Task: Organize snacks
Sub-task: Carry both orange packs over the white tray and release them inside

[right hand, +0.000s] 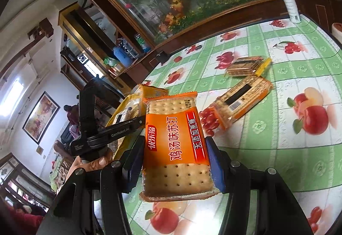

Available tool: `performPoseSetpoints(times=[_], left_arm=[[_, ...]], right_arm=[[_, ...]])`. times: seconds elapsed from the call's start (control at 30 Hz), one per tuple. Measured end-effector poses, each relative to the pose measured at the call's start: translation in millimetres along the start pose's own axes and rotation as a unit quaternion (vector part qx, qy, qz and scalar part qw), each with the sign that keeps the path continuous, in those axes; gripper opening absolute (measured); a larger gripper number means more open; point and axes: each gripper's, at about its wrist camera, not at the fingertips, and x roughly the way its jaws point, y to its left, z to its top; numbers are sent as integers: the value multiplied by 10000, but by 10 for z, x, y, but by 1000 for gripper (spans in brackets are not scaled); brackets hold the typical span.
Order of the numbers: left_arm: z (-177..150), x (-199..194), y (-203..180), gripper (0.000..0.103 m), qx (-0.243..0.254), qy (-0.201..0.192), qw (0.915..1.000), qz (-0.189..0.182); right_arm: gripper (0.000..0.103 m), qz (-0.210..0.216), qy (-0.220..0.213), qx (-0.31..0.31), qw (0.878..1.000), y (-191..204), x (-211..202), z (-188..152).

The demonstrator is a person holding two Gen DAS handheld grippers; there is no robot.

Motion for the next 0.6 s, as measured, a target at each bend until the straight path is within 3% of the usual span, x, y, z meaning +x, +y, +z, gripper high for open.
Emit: performPoseSetpoints(times=[0.33, 0.6], left_arm=[[-140, -129, 59, 15, -72, -66, 9997, -238], [-189, -448, 116, 15, 22, -390, 9992, 106]], right_arm=[[56, 164, -50, 7, 9999, 171, -21, -91], [56, 306, -66, -71, 9995, 308, 10, -86]])
